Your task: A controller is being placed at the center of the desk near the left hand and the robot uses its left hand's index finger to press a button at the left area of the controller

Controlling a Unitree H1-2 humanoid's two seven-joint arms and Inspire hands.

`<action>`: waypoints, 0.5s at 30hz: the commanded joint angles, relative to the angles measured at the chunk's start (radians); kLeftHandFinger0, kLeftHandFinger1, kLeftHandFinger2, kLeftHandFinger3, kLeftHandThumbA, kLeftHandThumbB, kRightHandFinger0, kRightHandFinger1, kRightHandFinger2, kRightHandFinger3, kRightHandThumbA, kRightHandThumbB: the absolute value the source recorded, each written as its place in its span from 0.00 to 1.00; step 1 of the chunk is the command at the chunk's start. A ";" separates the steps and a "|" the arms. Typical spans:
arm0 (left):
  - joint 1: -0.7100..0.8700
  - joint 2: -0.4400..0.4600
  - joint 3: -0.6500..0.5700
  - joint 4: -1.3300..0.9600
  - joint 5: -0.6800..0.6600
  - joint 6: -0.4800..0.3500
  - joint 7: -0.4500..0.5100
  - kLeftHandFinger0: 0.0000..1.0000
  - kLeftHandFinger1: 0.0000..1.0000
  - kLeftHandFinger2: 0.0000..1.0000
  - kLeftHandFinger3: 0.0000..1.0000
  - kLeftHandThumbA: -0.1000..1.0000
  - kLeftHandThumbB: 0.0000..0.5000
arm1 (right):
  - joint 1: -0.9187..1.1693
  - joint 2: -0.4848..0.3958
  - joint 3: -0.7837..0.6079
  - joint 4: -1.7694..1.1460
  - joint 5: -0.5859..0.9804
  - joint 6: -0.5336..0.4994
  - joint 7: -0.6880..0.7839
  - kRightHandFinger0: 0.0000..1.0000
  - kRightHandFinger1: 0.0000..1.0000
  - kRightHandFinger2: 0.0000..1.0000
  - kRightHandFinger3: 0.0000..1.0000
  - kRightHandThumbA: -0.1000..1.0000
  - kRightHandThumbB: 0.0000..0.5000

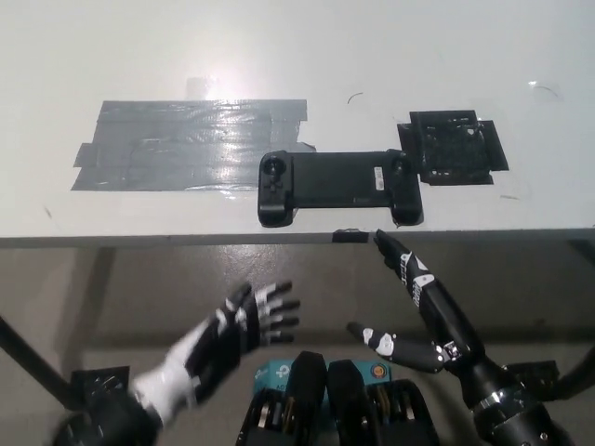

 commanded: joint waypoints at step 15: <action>0.059 -0.060 0.041 0.068 0.396 -0.571 0.380 1.00 1.00 1.00 1.00 1.00 0.46 | 0.060 0.016 -0.005 -0.019 0.006 -0.058 -0.010 1.00 1.00 1.00 1.00 0.87 0.52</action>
